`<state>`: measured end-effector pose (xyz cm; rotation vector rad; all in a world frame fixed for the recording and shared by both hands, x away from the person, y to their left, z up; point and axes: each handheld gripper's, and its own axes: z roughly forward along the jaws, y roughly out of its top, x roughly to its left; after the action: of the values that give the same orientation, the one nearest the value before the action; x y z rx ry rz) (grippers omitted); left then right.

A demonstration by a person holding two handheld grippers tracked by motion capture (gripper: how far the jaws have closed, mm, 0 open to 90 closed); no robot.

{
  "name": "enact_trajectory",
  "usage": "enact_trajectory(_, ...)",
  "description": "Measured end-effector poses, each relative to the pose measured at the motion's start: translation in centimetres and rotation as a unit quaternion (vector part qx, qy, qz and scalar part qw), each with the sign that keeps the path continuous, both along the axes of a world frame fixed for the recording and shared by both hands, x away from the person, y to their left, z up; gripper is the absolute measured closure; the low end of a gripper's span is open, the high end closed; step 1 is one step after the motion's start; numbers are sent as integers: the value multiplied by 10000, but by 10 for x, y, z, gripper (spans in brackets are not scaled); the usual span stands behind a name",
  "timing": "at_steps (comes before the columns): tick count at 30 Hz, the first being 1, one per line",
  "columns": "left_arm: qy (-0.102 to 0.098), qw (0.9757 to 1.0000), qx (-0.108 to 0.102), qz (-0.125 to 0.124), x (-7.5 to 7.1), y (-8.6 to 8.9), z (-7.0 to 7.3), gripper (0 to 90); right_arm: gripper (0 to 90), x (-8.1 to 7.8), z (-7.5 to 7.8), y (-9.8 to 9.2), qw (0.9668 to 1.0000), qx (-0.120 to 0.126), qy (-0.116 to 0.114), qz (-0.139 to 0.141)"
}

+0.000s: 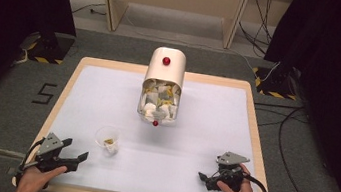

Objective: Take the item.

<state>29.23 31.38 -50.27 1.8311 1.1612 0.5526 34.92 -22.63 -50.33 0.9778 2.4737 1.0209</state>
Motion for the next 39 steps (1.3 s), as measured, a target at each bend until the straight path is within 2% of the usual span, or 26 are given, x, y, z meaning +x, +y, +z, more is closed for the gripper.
enact_trajectory(17,129,9997,168,-82,-12,-7,-11,170,52,0,0,0,10000,-1,-2,1)
enact_trajectory(21,163,9993,333,-23,-16,-9,-16,170,52,0,0,0,10000,-1,-1,0)
enact_trajectory(29,105,9996,245,58,-23,-10,-20,169,52,0,0,0,10000,-1,-2,0)
enact_trajectory(33,35,9995,282,116,-26,-12,-21,167,52,0,0,0,10000,-2,-4,1)
enact_trajectory(39,-72,9994,229,246,-30,-15,-24,165,52,0,0,0,10000,-1,-4,2)
